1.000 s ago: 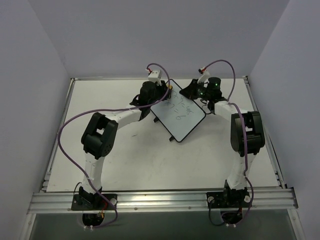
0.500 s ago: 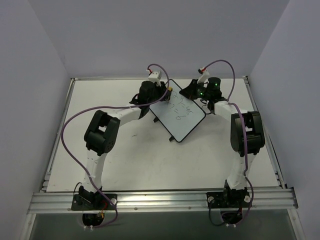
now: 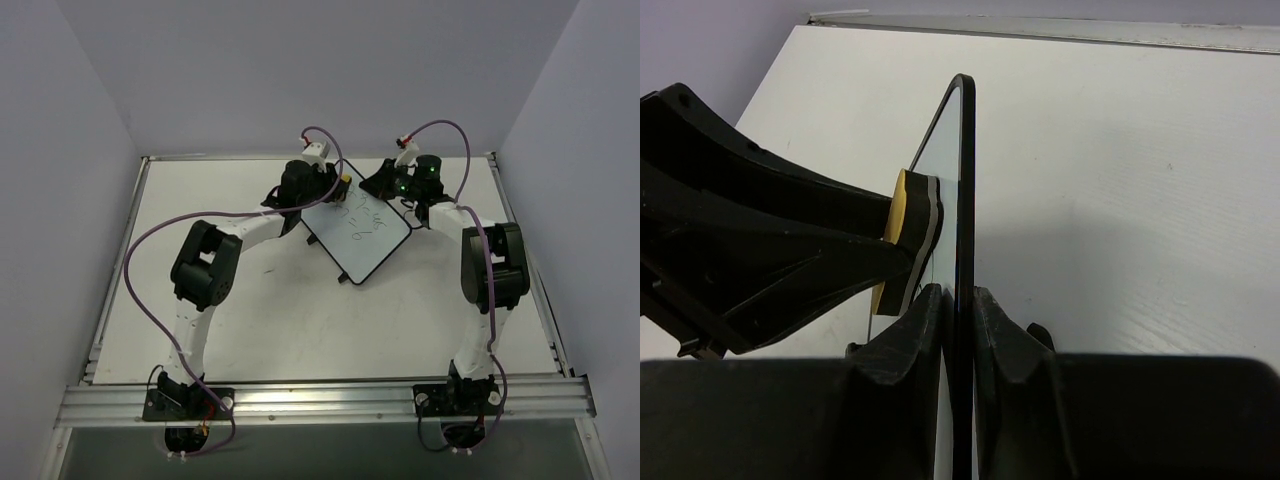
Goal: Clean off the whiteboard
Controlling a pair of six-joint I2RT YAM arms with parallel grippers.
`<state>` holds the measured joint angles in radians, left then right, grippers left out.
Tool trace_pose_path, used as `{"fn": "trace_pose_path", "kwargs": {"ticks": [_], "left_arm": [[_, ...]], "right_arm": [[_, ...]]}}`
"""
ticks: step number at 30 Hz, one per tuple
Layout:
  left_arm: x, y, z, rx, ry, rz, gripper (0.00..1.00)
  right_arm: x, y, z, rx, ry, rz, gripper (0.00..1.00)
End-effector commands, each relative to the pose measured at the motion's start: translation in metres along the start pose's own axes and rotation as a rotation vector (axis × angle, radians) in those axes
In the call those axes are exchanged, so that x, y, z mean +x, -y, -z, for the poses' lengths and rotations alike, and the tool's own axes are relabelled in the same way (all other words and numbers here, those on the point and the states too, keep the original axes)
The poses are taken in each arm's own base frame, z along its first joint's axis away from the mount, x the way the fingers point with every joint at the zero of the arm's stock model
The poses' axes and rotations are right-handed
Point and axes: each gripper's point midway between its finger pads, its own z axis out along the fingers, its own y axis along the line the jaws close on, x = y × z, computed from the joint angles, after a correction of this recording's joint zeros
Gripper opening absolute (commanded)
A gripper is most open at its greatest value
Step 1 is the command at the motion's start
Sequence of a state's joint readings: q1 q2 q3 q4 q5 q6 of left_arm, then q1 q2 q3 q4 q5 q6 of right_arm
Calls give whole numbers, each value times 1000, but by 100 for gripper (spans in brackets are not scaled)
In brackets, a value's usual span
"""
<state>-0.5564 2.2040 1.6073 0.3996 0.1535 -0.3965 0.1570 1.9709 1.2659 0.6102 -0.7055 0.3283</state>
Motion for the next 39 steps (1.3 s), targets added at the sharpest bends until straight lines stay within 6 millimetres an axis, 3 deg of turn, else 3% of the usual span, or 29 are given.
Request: {"fn": "trace_pose_path", "kwargs": {"ticks": [1,8,19,21,27,35,39], "left_arm": [[16,24,2,41,-48,-35,2],[0,-15,-8,-39,-56,-28,2],[-2,-25,-5,-65,-61,-26,2],[0,-22,-5,-49,-60,-23,2],[26,13,-2,7,-104,-61,2],[72,40,12,35,-151,-39,2],[81,53,17,56,-157,-56,2]], "right_arm": [[87,-32,-5,-91,-253,-47,0],[90,-37,-6,-95,-263,-36,0],[90,-37,-6,-94,-264,-33,0],[90,-37,-5,-94,-264,-35,0],[87,-38,-5,-95,-260,-30,0],[88,-40,-7,-98,-258,-32,0],[90,-42,-7,-97,-260,-24,0]]}}
